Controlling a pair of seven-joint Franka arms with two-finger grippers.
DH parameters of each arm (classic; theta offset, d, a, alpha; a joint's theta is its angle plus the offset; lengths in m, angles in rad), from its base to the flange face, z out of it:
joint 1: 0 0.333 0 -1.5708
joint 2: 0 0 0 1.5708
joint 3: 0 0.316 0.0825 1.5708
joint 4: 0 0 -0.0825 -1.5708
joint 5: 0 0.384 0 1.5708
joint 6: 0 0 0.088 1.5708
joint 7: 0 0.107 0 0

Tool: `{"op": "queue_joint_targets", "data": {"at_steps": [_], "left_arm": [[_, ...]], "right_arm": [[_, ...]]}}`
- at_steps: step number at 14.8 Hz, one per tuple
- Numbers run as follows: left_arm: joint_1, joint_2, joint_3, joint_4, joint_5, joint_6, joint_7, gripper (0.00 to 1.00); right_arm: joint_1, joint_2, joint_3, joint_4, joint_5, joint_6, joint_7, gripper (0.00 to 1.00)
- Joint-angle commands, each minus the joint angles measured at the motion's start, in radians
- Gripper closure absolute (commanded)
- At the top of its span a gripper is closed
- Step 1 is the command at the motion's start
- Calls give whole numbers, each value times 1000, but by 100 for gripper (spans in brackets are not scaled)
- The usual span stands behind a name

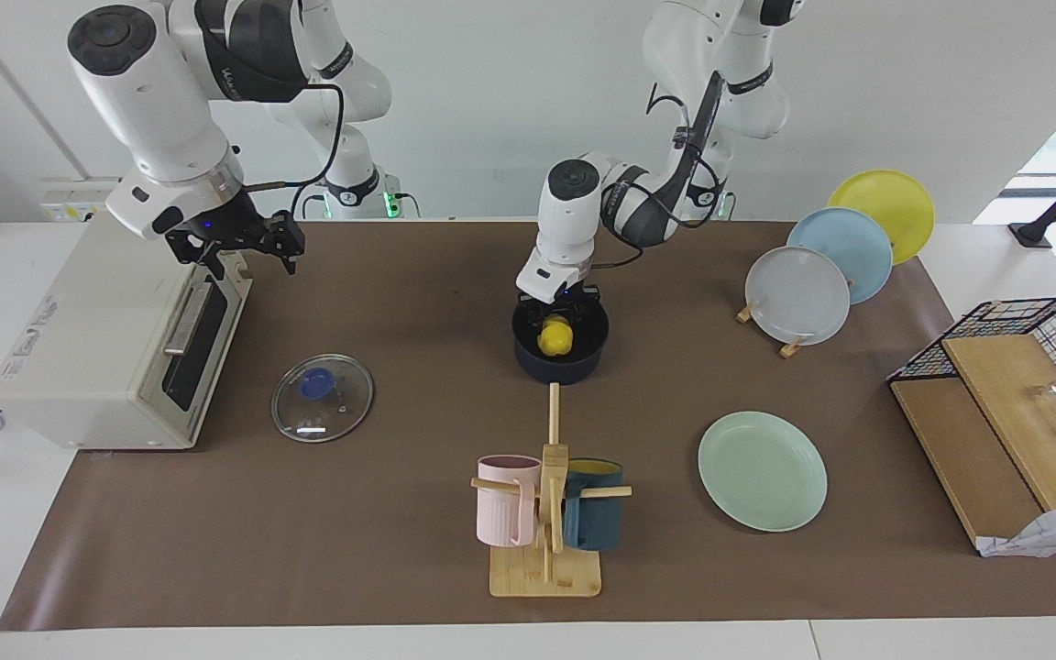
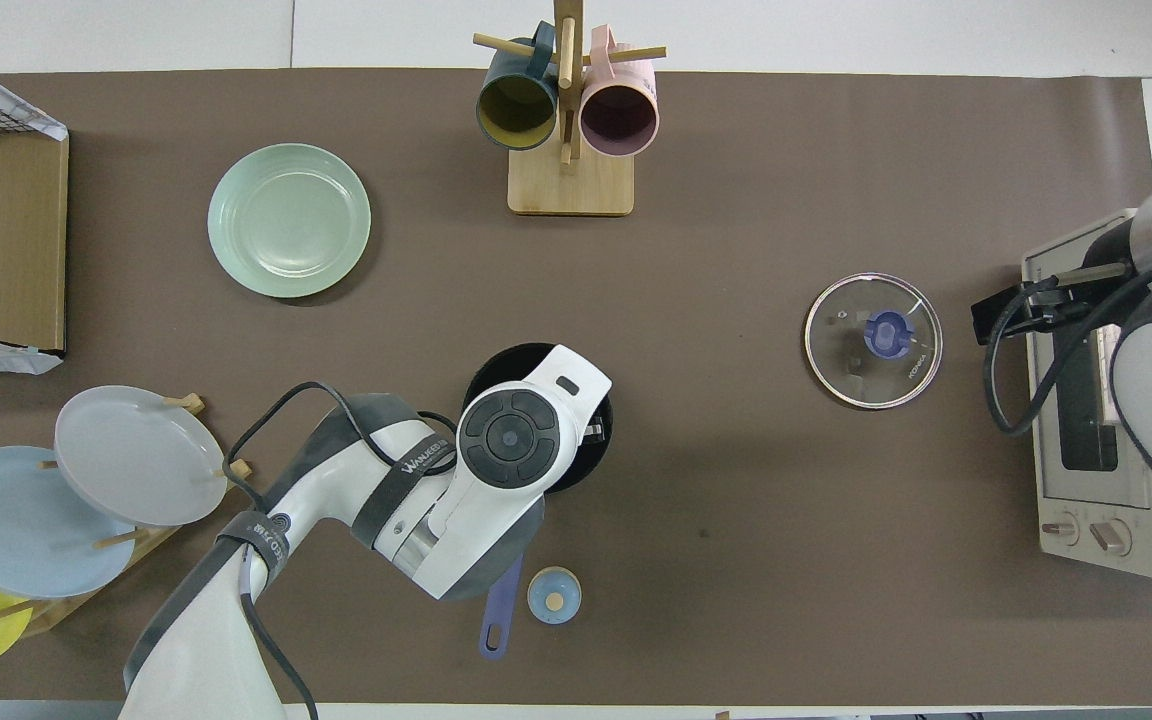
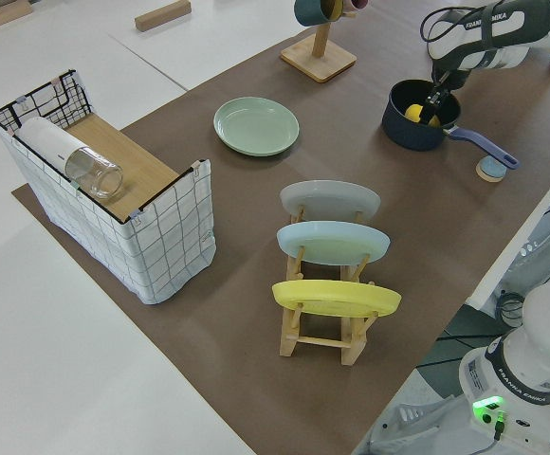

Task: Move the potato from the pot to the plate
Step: 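Grasp the yellow potato with the left gripper while the right gripper withdraws, then carry the potato with the left gripper onto the green plate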

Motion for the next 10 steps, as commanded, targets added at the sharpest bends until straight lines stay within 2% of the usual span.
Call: {"op": "queue_joint_targets", "data": {"at_steps": [1,3,5,8,10], "left_arm": [[-5,-14,14,3,21,2,-6,100],[14,-48,18,44,21,-73,1,100],[44,-50,16,118,21,-183,26,100],[121,-86,11,214,-15,-340,99,100],[200,-80,19,357,-81,-459,194,100]], "right_arm": [[-63,-4,60,-2,4,-12,15,0],[-66,-6,63,-4,4,-14,15,0],[-68,-10,60,-9,5,-4,16,0],[-68,-10,54,-7,8,-3,16,0],[-68,-10,54,-10,10,-1,18,0]]}}
